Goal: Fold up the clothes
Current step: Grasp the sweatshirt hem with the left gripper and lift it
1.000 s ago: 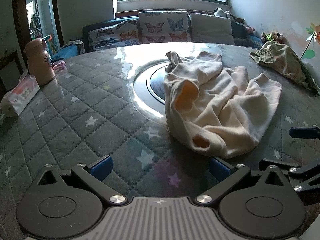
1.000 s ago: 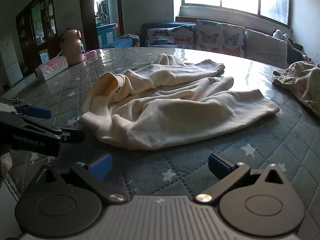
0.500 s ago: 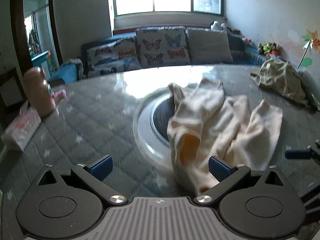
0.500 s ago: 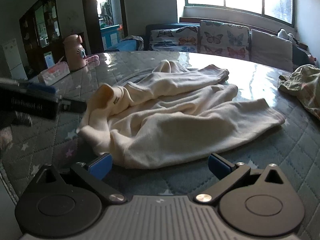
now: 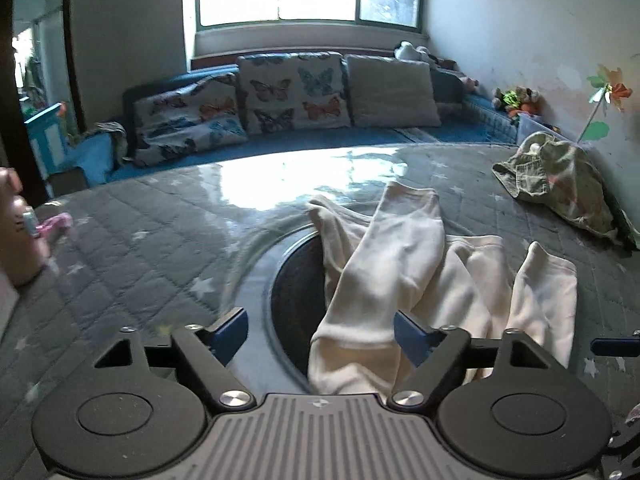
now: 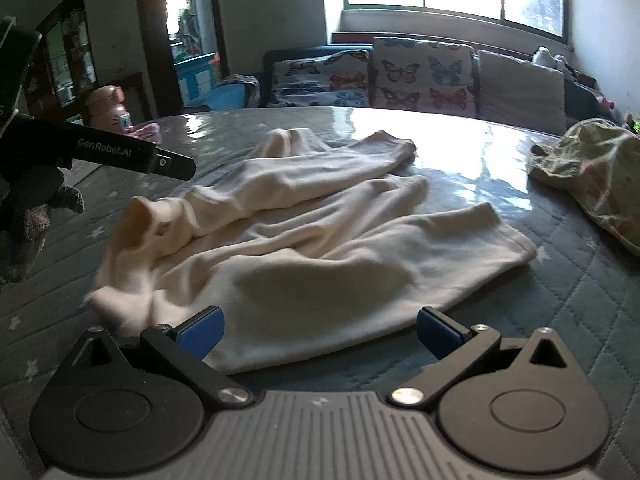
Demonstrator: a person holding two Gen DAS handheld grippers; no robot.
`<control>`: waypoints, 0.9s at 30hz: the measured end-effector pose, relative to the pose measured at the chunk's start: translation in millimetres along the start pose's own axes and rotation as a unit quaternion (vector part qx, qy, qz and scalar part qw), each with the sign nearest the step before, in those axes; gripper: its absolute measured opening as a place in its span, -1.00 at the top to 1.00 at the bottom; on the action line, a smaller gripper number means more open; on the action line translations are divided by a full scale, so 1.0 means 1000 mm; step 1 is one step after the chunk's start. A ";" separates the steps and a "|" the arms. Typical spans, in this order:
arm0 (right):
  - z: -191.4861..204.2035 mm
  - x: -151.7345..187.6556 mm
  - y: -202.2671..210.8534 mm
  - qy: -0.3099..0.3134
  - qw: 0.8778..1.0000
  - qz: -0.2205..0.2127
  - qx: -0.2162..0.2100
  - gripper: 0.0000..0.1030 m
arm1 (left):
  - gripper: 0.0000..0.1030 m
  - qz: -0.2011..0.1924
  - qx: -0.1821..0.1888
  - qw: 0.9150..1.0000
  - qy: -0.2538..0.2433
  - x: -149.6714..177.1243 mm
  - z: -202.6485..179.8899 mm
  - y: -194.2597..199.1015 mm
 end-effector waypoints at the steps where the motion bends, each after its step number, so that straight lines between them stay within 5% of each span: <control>1: -0.004 -0.001 -0.003 -0.004 1.000 0.002 0.002 -1.00 | -0.45 0.006 0.006 1.000 -0.002 -0.002 -0.001 -0.007; 9: -0.028 -0.009 -0.014 -0.027 0.999 0.005 0.017 -1.00 | -0.11 0.043 0.069 0.997 -0.010 -0.006 -0.005 -0.048; 14: -0.038 -0.013 -0.019 -0.038 0.999 0.005 0.024 -1.00 | 0.63 0.050 0.099 0.994 -0.008 -0.003 -0.006 -0.054; 19: -0.040 -0.012 -0.020 -0.042 0.999 0.005 0.027 -1.00 | 0.81 0.021 0.078 0.997 -0.009 -0.002 -0.002 -0.037; 27: -0.043 -0.011 -0.019 -0.047 0.998 0.002 0.041 -1.00 | 0.82 -0.037 -0.020 0.998 0.053 0.004 0.045 0.023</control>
Point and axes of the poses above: each gripper's, at about its wrist camera, not at the fingertips, and y roughly against the way its jaws point, z to its left, x to its underside, the point moved 3 cm from there along -y, roughly the way its jaws point
